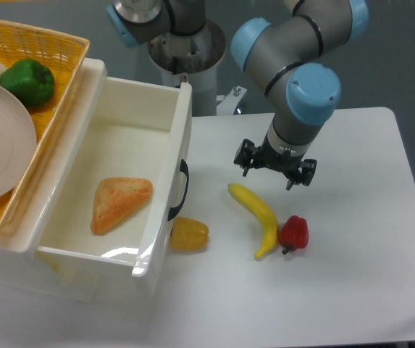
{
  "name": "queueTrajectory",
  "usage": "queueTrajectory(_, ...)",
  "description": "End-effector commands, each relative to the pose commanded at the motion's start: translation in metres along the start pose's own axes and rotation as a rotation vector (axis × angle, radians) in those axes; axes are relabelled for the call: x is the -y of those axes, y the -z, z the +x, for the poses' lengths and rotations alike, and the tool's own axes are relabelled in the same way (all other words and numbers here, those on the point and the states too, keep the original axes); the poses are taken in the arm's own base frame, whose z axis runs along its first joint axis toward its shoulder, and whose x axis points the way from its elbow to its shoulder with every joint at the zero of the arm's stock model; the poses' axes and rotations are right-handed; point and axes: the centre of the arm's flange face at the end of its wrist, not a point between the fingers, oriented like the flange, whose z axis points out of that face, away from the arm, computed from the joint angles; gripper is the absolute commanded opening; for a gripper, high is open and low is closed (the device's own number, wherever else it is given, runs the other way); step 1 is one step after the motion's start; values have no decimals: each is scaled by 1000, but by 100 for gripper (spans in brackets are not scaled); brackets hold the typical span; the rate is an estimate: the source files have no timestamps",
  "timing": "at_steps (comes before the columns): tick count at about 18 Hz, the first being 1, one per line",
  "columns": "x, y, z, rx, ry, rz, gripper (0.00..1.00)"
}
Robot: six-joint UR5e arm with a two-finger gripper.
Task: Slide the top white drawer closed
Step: 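Move the gripper down beside the banana toward the open drawer, then lower the gripper and bring it against the open drawer's front face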
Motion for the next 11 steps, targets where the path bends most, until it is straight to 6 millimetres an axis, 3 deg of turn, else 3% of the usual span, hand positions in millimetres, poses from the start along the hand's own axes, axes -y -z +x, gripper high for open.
queueTrajectory(4,6,-6,2,-51,51,33,100)
queueTrajectory(11,26,-35,11,-80,22,21,100)
